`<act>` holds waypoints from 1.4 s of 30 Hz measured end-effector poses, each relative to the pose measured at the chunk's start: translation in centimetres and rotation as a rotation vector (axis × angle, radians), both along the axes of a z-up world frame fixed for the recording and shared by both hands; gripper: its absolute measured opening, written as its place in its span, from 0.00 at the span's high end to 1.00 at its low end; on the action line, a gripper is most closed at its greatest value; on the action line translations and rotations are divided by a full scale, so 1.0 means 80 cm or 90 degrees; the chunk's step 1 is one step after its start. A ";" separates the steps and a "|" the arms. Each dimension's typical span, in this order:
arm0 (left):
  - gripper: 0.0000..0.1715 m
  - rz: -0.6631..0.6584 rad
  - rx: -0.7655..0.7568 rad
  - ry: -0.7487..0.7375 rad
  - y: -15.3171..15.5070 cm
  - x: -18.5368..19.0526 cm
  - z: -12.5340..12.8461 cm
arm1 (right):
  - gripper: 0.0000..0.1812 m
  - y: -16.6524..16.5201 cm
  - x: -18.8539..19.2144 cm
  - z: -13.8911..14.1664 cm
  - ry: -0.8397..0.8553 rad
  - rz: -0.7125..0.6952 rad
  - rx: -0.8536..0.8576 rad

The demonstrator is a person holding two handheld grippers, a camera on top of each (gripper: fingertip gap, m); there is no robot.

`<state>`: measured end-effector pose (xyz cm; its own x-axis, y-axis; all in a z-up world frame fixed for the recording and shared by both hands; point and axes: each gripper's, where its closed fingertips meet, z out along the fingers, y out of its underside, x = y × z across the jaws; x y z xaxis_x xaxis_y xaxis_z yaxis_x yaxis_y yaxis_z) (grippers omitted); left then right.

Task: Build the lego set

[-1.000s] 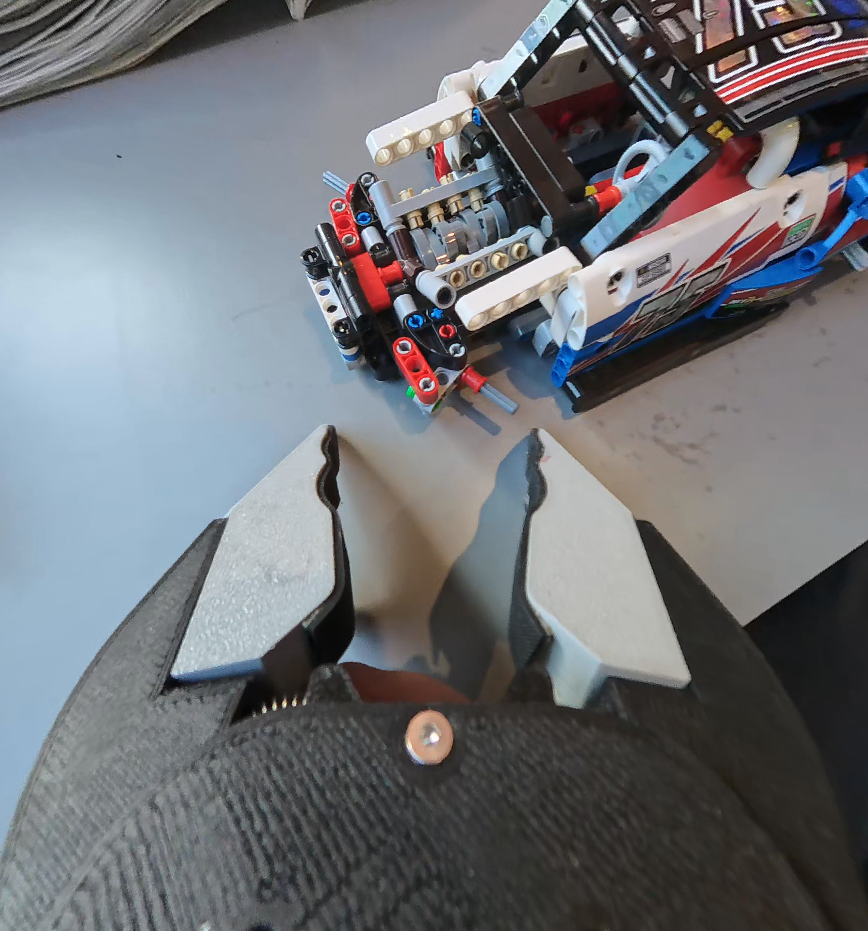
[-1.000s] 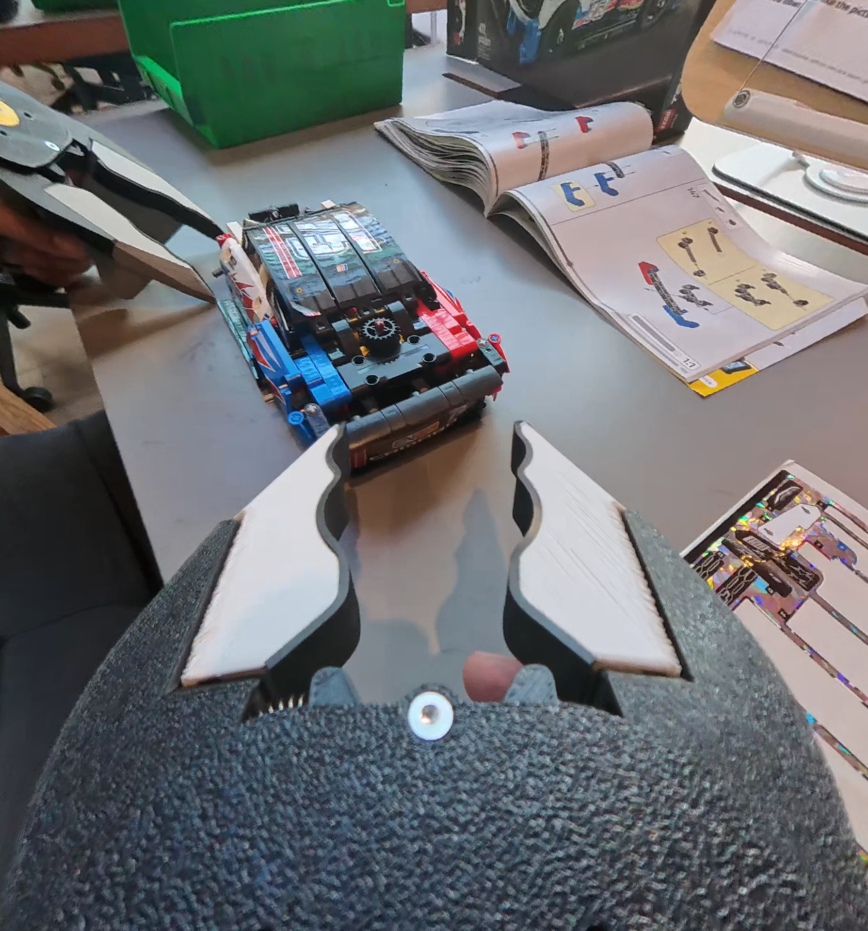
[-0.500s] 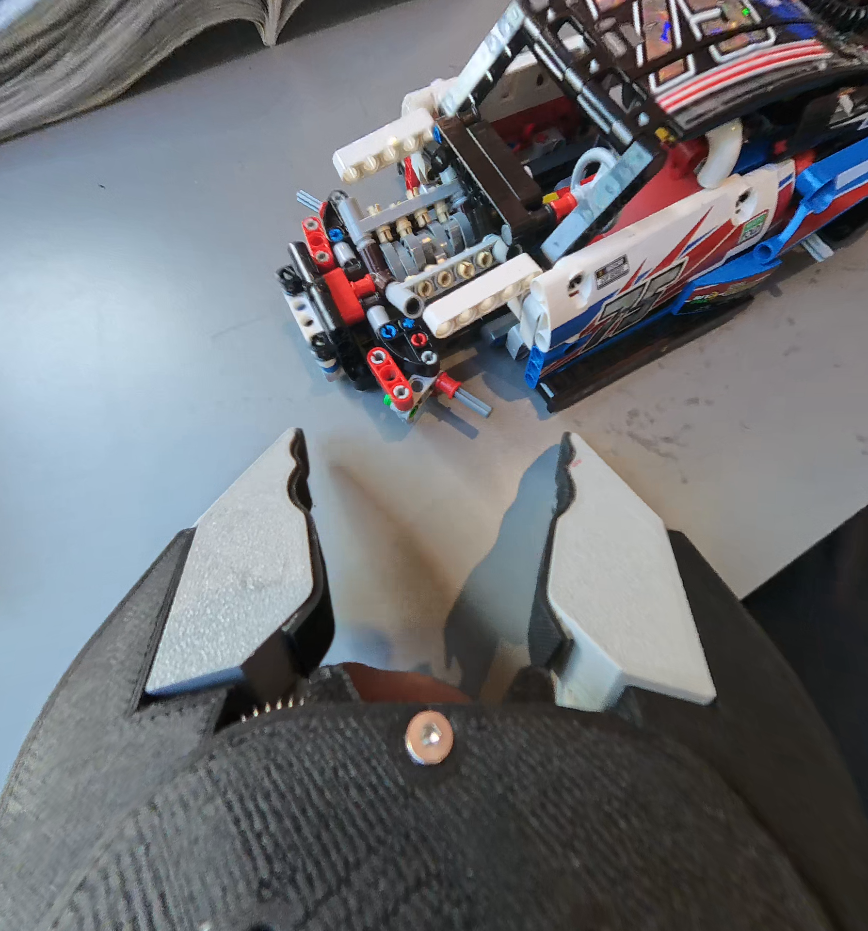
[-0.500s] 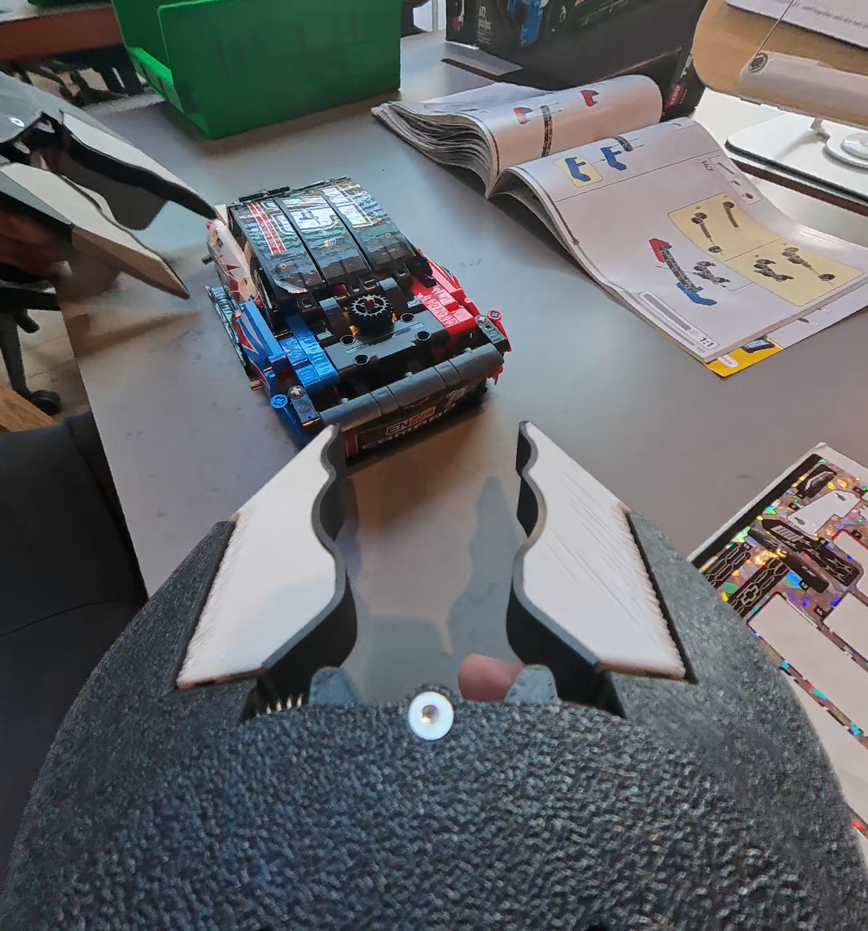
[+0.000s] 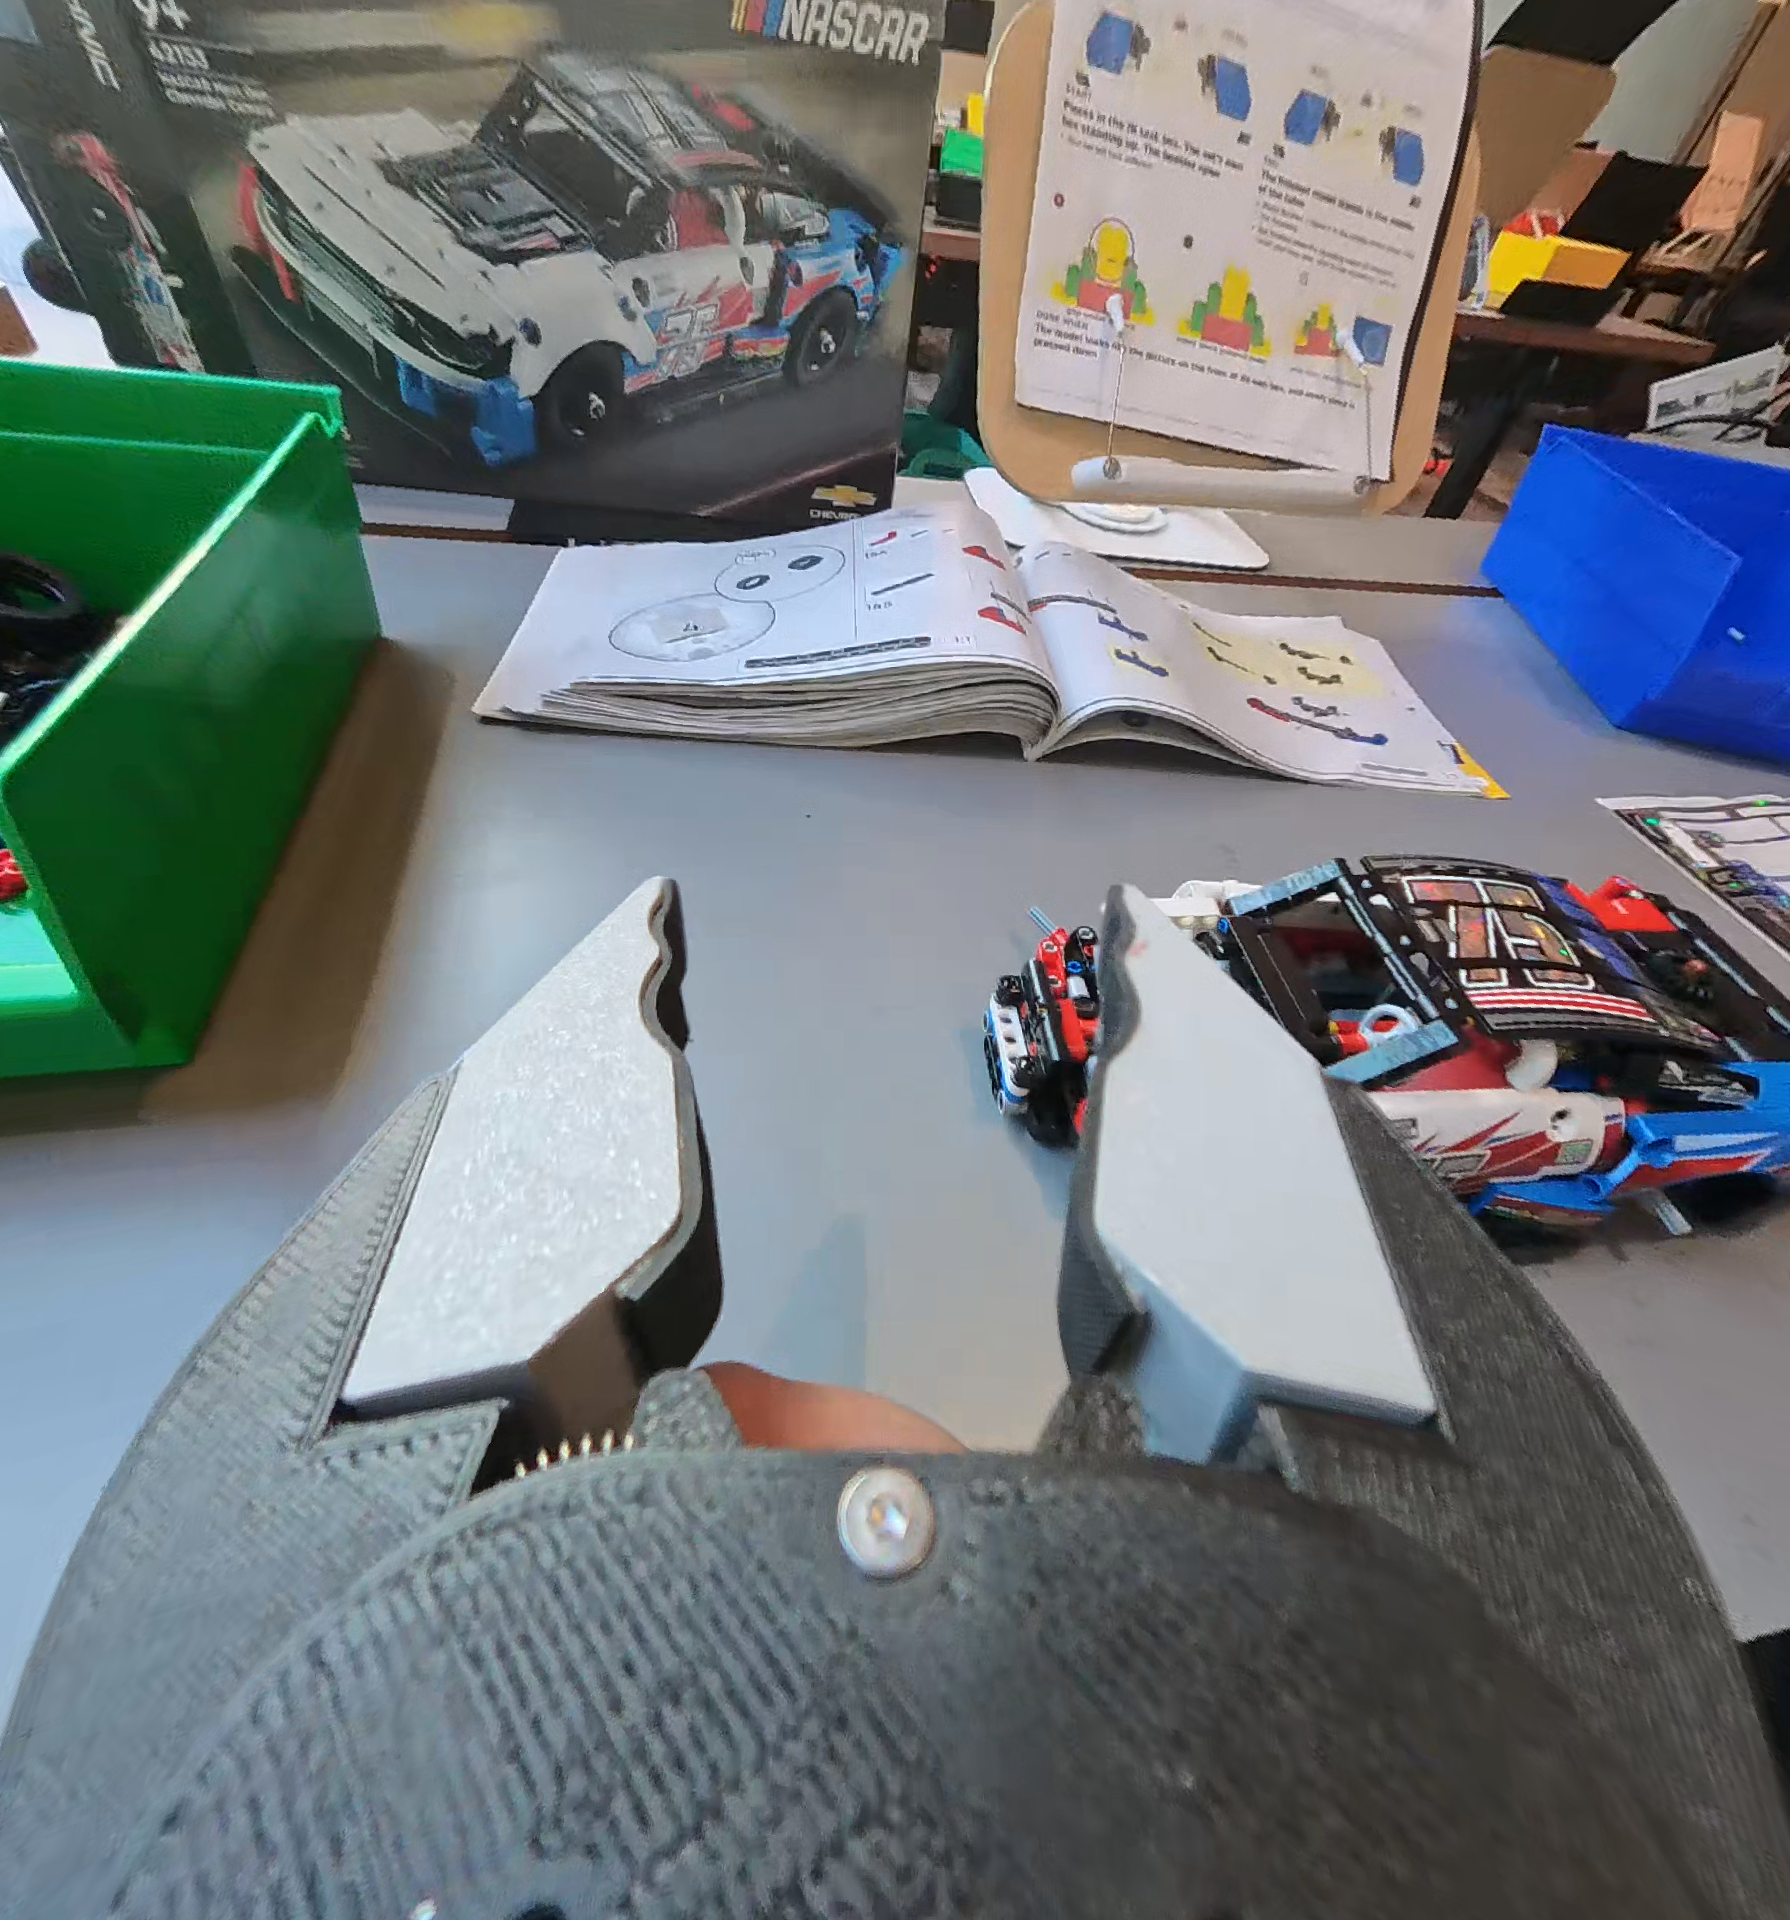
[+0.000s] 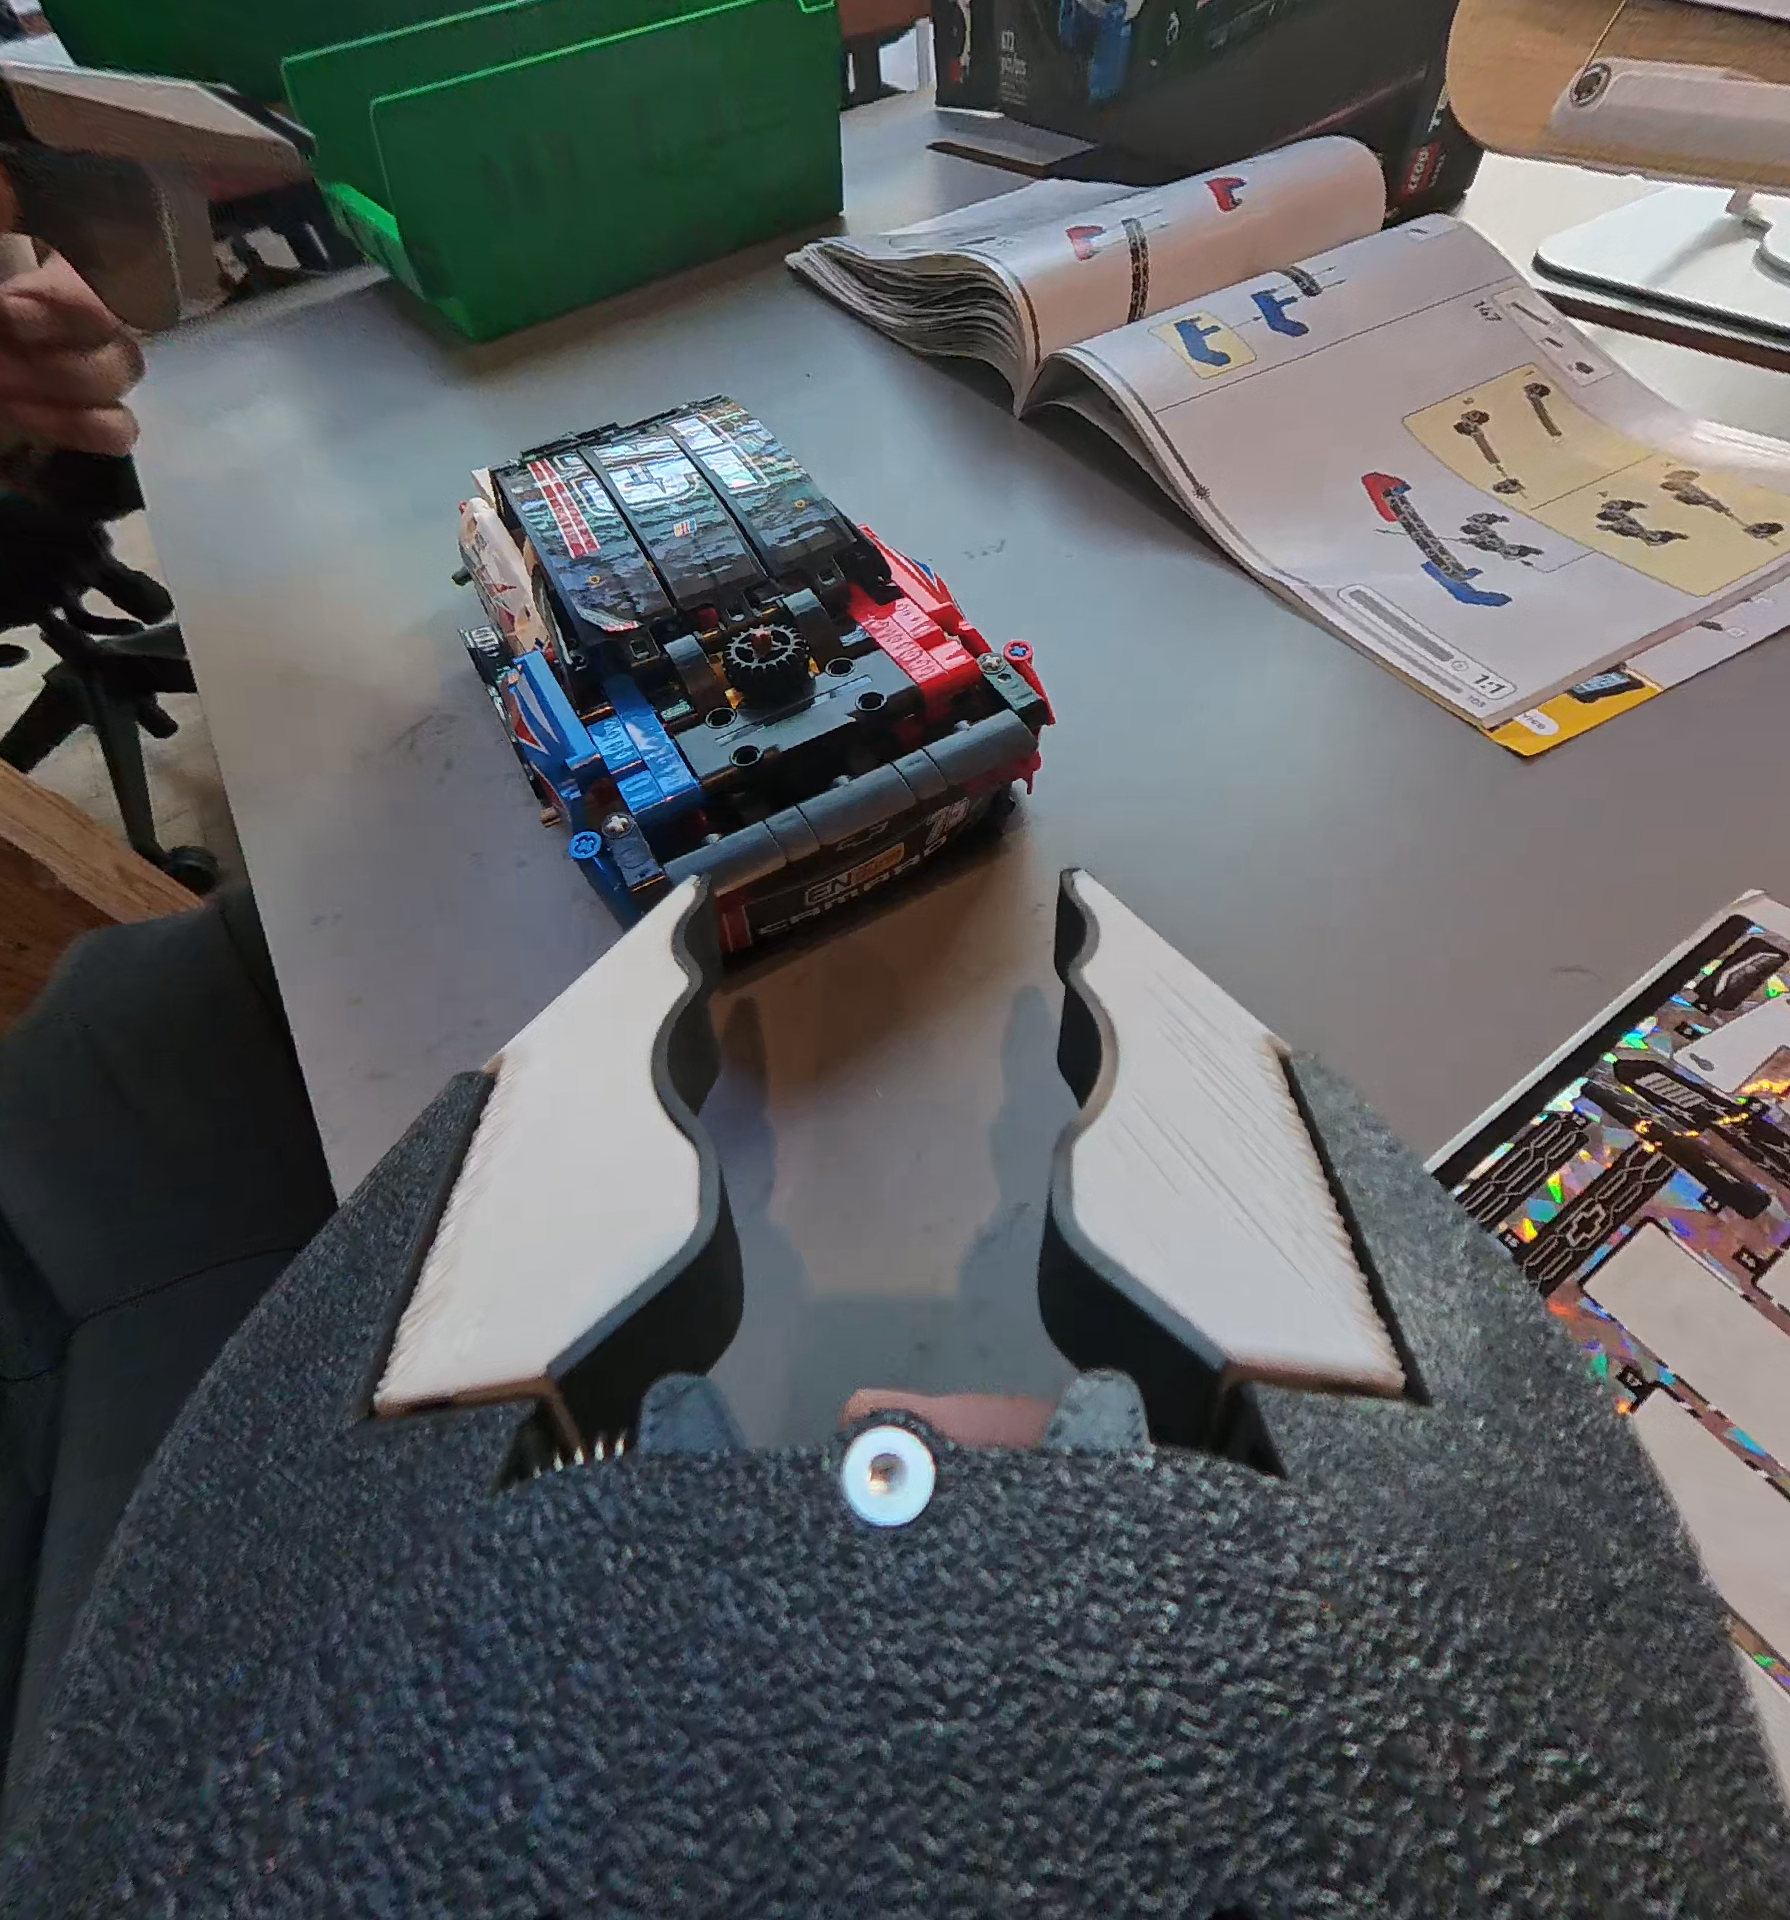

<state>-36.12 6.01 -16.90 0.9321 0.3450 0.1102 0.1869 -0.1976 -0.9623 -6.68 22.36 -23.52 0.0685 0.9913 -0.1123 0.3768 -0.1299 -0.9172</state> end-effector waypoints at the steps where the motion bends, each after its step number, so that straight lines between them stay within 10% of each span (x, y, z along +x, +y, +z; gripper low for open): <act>1: 0.54 -0.007 -0.011 -0.004 0.001 0.002 -0.004 | 0.65 0.000 0.000 0.000 -0.001 0.000 -0.002; 6: 0.55 -0.022 -0.130 -0.038 0.007 0.006 -0.059 | 0.66 0.001 0.001 0.001 0.005 -0.004 -0.002; 18: 0.58 -0.034 -0.117 -0.007 0.012 0.012 -0.063 | 0.68 0.002 0.001 0.003 0.010 -0.004 -0.010; 22: 0.73 -0.036 -0.158 0.029 0.011 0.014 -0.075 | 0.69 0.002 0.001 0.002 0.008 -0.004 -0.009; 24: 1.00 -0.047 -0.196 0.011 0.010 0.013 -0.095 | 0.69 0.002 0.001 0.002 0.007 -0.004 -0.007; 42: 0.82 -0.039 -0.161 0.002 0.018 0.011 -0.096 | 0.74 0.004 0.003 0.006 0.023 -0.012 -0.031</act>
<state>-35.21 7.43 -24.57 0.9522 0.3045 0.0249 0.1648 -0.4432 -0.8811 -6.44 22.70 -23.04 0.0816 0.9831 -0.1638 0.3400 -0.1819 -0.9227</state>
